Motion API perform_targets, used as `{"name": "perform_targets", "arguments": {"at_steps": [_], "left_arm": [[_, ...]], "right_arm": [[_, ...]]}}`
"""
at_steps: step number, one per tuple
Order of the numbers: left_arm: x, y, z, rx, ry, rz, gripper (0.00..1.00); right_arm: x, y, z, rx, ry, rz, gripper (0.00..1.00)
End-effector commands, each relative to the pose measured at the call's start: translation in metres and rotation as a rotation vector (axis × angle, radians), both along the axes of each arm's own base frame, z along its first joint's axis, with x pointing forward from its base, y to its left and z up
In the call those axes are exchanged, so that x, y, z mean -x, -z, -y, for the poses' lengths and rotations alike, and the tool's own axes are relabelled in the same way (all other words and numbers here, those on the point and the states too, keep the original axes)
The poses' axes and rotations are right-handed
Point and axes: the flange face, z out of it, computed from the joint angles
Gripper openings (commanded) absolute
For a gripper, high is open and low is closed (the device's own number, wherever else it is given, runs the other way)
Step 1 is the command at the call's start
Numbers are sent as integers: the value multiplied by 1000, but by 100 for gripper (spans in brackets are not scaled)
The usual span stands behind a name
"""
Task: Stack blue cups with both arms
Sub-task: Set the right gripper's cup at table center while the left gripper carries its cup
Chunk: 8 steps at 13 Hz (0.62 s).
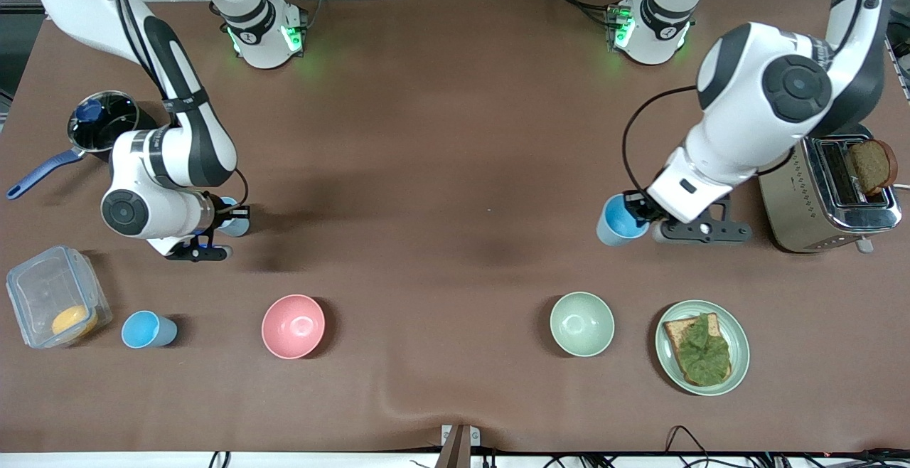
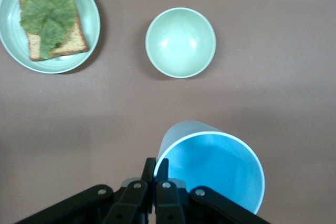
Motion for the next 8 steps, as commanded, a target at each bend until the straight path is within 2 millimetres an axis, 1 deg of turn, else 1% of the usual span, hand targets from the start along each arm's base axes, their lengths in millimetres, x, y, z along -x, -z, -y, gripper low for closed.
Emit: {"name": "perform_targets", "arguments": {"at_steps": [1,2,3,5,6,8], "left_arm": [[-4,-9,10,-5,-13,7,0],[-4,-10,11,-4,-21,8,0],[-5,-11,11,-4,-24,11,0],[-5,-12,11,-3,-24,10,0],[-5,-11,10,-4,-25,11,0],[-5,-11,10,-5,-25,9,0]], "right_arm": [[-14,-15,-32,-2,-40,-21,0],[-16,-25,-49,8,-29,-24,0],[-17,-30,-61,29,10,-35,0],[-14,-41,-111,34,46,-20,0],[-12,-47,-137,8,86,-17,0],[-5,-45,-194,-15,145,-25,0]]}}
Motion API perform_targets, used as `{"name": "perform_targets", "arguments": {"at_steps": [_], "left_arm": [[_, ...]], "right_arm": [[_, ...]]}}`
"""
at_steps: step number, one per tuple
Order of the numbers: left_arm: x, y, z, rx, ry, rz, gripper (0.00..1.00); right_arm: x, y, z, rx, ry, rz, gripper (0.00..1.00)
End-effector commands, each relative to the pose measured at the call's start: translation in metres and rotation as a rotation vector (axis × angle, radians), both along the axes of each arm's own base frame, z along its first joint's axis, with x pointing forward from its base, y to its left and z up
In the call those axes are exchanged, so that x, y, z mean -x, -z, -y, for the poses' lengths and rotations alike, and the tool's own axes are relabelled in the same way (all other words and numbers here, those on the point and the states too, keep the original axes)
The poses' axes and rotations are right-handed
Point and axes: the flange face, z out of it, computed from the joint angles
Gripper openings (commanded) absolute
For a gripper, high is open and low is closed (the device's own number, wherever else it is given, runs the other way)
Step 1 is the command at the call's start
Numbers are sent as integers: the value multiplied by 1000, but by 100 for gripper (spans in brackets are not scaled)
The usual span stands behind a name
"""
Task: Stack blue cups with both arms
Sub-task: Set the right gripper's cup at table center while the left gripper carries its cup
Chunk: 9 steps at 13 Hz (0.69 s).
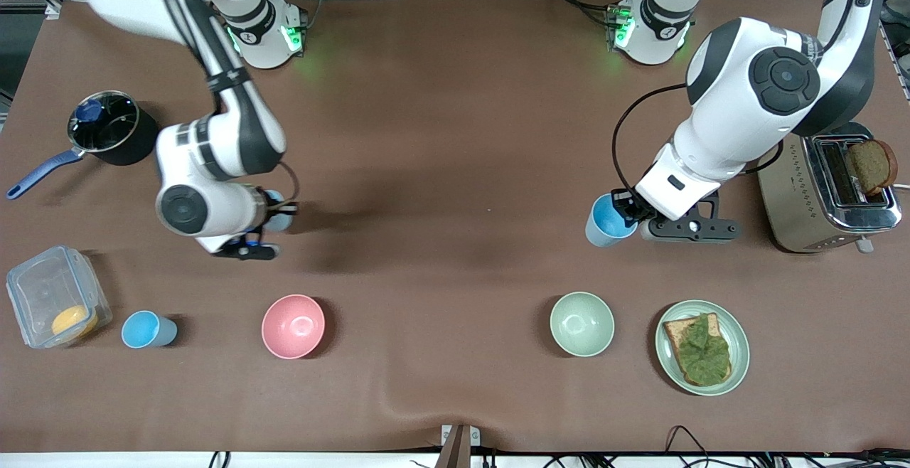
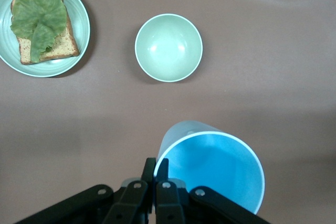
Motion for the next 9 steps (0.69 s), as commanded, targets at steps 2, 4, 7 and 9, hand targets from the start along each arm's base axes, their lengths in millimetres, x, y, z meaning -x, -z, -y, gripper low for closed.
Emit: {"name": "perform_targets", "arguments": {"at_steps": [2,4,7,9], "left_arm": [[-2,-1,1,-17,-17,-8,0],[-5,0,-7,-20,-21,-11,0],[-5,2,-12,-24,-26,-18,0],[-6,2,-13,-24,-30,-18,0]], "right_arm": [[3,5,-92,-19,106,-17,0],[8,7,-146,-67,152,-34,0],[15,28,-193,-42,205,-48,0],[16,35,-208,-55,219,-26,0]]}}
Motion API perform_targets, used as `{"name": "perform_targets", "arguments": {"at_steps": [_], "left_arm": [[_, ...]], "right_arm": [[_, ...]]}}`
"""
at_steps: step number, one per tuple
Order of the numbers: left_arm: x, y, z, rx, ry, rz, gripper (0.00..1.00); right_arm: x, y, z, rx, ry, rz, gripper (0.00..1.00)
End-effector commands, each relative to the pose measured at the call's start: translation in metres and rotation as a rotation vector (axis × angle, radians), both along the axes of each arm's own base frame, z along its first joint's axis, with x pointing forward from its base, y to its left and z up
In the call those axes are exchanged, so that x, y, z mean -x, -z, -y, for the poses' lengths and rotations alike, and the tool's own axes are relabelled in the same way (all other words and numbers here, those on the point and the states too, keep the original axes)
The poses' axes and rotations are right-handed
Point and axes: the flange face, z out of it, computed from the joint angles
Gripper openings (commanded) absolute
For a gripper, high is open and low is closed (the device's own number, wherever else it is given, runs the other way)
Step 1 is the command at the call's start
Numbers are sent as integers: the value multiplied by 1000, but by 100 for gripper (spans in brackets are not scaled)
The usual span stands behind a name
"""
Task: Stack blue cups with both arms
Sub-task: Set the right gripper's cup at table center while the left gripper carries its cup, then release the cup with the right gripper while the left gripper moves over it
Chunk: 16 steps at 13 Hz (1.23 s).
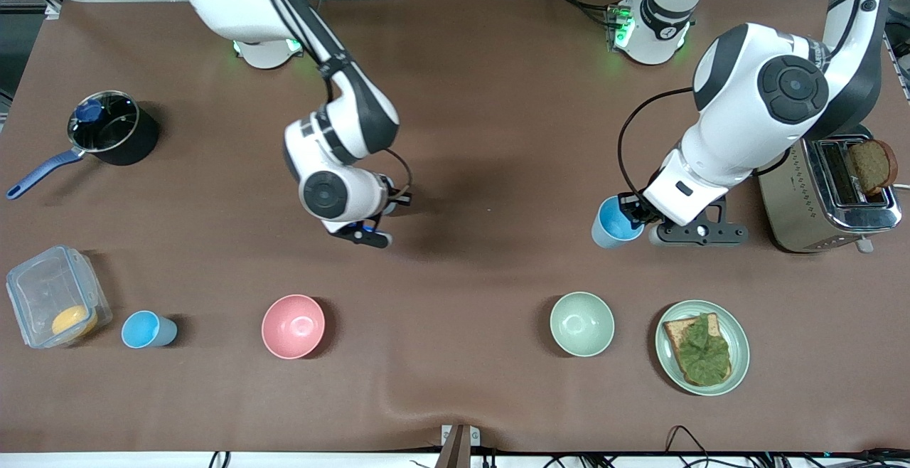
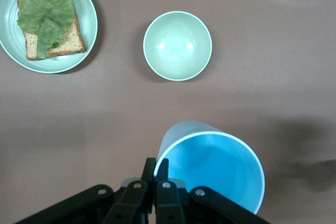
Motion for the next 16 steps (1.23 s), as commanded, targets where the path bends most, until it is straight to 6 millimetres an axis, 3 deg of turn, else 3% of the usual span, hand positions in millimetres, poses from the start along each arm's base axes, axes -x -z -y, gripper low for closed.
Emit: {"name": "perform_targets", "arguments": {"at_steps": [1,2,3,4,6,7,9,10,11,13,16], "left_arm": [[-1,-3,-1,-19,-10,-1,0],[-1,-3,1,-19,-8,-2,0],[0,-3,0,-19,-10,-3,0],[-1,-3,-1,-19,-10,-3,0],[-1,-3,-1,-21,-8,-3,0],[-1,-1,1,-20,-7,-9,0],[2,-5,11,-14,-7,-3,0],[7,-8,26,-1,-25,-5,0],[19,-4,55,2,-39,-17,0],[44,7,136,22,-69,-38,0],[66,28,241,84,-262,-79,0]], "right_arm": [[-10,6,-16,-30,52,19,0],[-10,8,-16,-31,55,20,15],[-10,8,-15,-29,55,19,74],[-15,0,-11,-34,54,26,100],[-26,-29,-4,-38,52,35,100],[-38,-46,12,-30,48,12,100],[-64,-63,63,-30,75,-36,100],[-68,-75,83,-27,37,-33,100],[-73,-81,110,21,-19,-19,100],[-81,-100,159,80,-108,-6,100],[-82,-125,242,37,-185,2,100]]}}
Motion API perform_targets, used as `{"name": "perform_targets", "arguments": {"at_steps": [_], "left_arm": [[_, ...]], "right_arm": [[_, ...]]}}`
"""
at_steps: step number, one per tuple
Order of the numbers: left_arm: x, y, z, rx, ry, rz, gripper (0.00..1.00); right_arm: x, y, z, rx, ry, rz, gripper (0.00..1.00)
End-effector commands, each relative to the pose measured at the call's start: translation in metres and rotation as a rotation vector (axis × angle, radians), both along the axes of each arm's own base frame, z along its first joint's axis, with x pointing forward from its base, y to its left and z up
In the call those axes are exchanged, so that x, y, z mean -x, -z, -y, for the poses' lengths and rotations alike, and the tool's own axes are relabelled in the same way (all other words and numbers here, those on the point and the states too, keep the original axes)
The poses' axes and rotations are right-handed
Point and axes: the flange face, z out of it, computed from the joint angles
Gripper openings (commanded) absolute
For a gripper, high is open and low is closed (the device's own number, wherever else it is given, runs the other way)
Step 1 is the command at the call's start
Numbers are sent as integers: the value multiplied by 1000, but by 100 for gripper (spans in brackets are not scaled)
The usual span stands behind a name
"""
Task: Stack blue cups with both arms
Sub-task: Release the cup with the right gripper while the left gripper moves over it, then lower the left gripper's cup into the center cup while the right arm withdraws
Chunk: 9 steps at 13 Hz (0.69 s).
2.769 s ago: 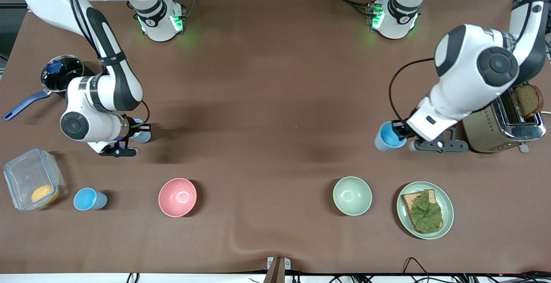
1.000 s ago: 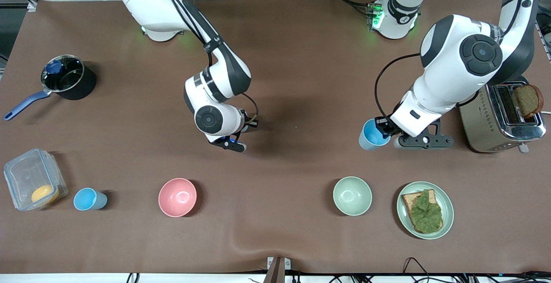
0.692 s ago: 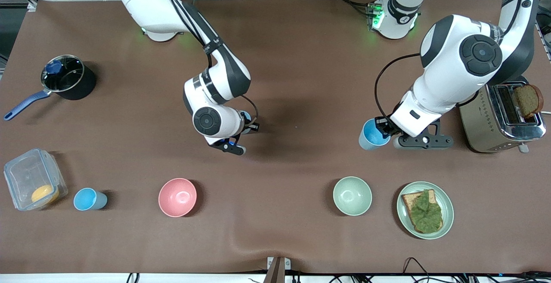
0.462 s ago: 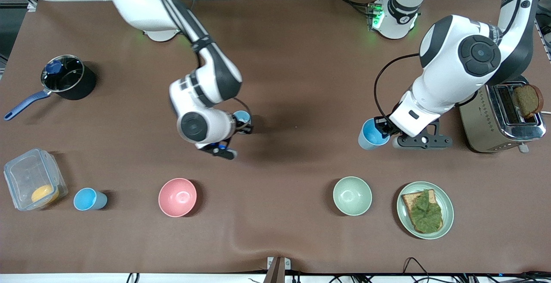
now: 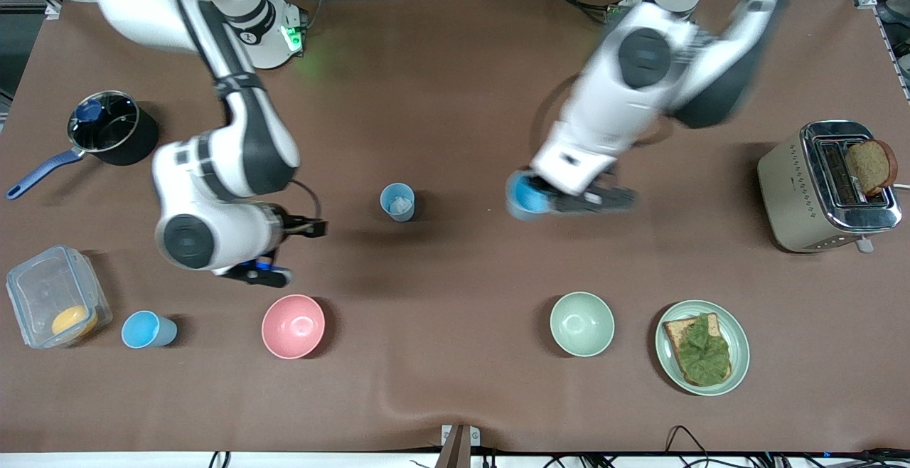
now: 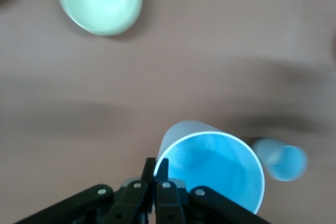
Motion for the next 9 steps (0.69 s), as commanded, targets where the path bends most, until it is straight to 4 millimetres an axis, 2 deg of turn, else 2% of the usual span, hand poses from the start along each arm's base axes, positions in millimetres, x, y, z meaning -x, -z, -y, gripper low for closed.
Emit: {"name": "perform_targets", "arguments": {"at_steps": [1,3,4,6,7,8,9], "left_arm": [[5,21,77,38,-149,-26,0],[29,49,124,64,-171,-3,0],[36,56,139,77,-199,31,0],[51,86,174,103,-250,59,0],[59,101,187,101,-253,70,0],[68,118,197,93,-243,70,0],[72,129,201,87,-237,65,0]], "right_arm": [[13,-25,70,-13,-84,7,100],[16,-31,116,-43,-127,8,100],[18,-34,136,-55,-138,9,100],[26,-51,154,-39,-142,36,100],[40,-65,158,-36,-140,74,100],[61,-82,165,-39,-131,135,100],[79,-87,168,-40,-126,152,100]]}}
